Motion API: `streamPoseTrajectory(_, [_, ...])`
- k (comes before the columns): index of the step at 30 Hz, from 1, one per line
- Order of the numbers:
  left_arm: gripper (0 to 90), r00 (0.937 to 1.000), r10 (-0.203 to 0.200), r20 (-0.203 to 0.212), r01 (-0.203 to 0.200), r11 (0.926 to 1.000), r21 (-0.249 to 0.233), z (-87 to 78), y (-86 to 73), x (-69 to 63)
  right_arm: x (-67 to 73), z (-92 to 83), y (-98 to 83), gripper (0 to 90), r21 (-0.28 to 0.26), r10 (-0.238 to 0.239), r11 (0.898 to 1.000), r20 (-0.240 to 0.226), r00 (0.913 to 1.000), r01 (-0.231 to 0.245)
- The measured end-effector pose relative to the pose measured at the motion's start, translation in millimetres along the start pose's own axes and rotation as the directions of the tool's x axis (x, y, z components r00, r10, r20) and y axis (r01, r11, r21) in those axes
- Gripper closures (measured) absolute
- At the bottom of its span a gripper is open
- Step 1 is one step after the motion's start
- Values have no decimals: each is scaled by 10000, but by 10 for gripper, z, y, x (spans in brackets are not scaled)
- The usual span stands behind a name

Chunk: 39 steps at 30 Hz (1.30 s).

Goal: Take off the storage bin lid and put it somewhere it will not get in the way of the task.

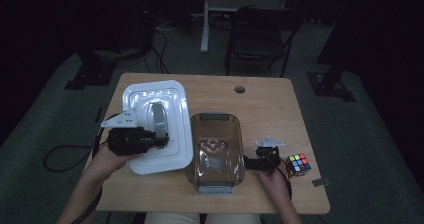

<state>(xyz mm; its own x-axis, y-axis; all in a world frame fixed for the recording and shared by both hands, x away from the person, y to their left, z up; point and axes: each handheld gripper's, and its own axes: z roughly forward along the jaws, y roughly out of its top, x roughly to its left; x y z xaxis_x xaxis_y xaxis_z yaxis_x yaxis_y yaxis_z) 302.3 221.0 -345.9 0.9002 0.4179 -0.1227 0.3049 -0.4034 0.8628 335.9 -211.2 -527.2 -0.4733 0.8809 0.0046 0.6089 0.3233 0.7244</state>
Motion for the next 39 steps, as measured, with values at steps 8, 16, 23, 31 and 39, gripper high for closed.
streamPoseTrajectory(8, [791, 9984, -531, -185, 534, 9985, 146, -6, -265, 224, 1, -1, 0, 128, 10, 13, 10000, -3, 10000, -13])
streamPoseTrajectory(16, [791, 9931, -1161, 169, 1154, 9927, 345, 172, -531, 420, 0, -1, 0, 128, 6, 6, 10000, -2, 10000, -6])
streamPoseTrajectory(23, [791, 9888, -1394, 531, 1362, 9889, 596, 403, -709, 483, 1, -1, 0, 128, 12, 11, 10000, -2, 10000, -11])
streamPoseTrajectory(31, [790, 9846, -1639, 609, 1567, 9816, 1095, 628, -819, 511, 1, -2, 0, 128, 18, 11, 10000, -3, 10000, -11])
streamPoseTrajectory(39, [789, 9738, -2171, 680, 2071, 9696, 1301, 784, -939, 632, 1, -1, 0, 128, 11, 15, 10000, -5, 10000, -14])
